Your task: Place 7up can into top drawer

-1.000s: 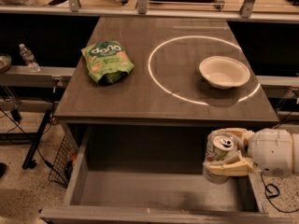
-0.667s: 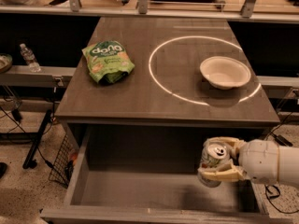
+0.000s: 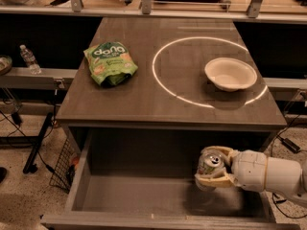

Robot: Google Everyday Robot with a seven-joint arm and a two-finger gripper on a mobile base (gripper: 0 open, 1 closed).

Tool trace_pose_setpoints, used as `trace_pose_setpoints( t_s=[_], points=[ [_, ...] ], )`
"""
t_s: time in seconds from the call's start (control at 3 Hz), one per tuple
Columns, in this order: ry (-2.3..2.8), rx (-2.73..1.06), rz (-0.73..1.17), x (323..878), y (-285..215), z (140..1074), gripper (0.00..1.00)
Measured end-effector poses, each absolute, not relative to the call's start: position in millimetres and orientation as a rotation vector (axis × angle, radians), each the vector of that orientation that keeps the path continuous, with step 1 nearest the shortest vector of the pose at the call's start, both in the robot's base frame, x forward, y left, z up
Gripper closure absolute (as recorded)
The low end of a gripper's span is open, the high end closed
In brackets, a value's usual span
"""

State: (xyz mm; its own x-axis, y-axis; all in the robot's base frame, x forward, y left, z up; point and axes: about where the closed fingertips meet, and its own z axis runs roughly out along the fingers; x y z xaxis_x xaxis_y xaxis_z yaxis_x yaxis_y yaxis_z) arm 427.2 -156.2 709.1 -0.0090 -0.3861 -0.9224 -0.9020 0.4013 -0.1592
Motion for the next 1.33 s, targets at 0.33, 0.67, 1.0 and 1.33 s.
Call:
trace_pose_setpoints(
  t_s=[0.33, 0.67, 1.0, 1.33],
  points=[
    [1.596, -1.164, 0.59, 435, -147, 697, 0.51],
    [1.599, -1.157, 0.575, 443, -139, 688, 0.28],
    [1.599, -1.157, 0.57, 449, -131, 683, 0.05],
    [1.643, -1.158, 0.549, 448, -139, 684, 0.0]
  ],
)
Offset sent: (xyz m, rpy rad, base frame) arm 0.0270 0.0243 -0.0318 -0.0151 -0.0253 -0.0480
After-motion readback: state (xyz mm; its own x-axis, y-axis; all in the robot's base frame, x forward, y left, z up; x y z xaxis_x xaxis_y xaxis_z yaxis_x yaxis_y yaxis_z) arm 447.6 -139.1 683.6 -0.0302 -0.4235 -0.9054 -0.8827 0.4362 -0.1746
